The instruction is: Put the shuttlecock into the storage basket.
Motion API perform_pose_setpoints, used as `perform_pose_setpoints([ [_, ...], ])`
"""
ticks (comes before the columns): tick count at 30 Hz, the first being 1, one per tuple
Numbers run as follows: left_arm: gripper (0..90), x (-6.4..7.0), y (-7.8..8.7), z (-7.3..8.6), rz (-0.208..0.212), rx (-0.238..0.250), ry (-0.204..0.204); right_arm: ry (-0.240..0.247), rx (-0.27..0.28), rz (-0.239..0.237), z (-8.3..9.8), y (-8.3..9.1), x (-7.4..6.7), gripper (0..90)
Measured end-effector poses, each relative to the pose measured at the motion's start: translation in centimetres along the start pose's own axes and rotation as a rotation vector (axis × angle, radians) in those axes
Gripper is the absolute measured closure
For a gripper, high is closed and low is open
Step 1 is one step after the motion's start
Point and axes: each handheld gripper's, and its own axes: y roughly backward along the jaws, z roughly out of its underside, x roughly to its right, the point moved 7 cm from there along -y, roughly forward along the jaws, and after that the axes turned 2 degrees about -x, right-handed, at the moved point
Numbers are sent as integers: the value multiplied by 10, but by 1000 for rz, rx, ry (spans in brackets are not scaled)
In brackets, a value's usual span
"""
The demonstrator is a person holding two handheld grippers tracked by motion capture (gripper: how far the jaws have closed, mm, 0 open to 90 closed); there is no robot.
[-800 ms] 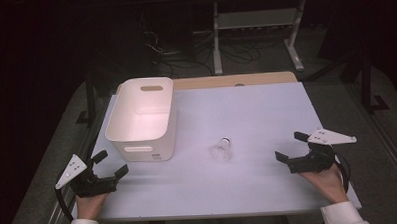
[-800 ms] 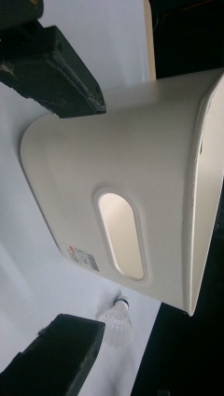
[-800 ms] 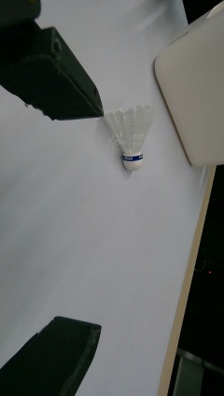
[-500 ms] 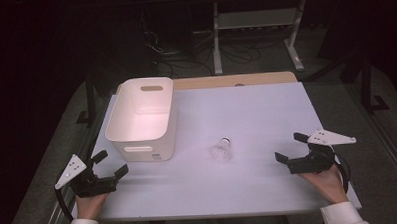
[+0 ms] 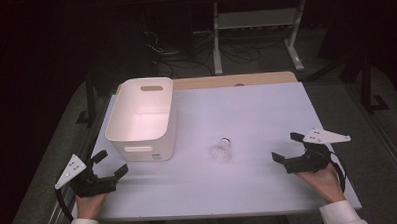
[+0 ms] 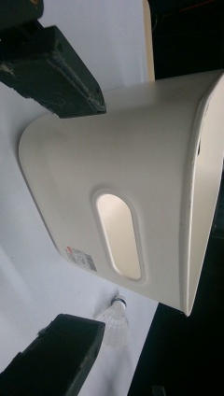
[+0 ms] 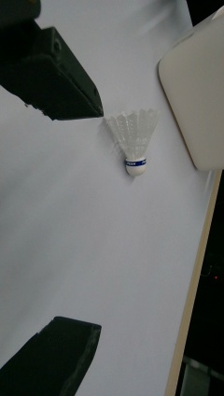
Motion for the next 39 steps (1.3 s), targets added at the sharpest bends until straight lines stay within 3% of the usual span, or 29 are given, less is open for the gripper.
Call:
perform_pose_setpoints([
  [18, 0, 1, -1, 1, -1, -13, -10, 31, -46, -24, -8, -9, -9, 0],
  [39, 0, 6, -1, -1, 32, -4, -19, 59, -89, -62, -12, -23, -15, 0],
])
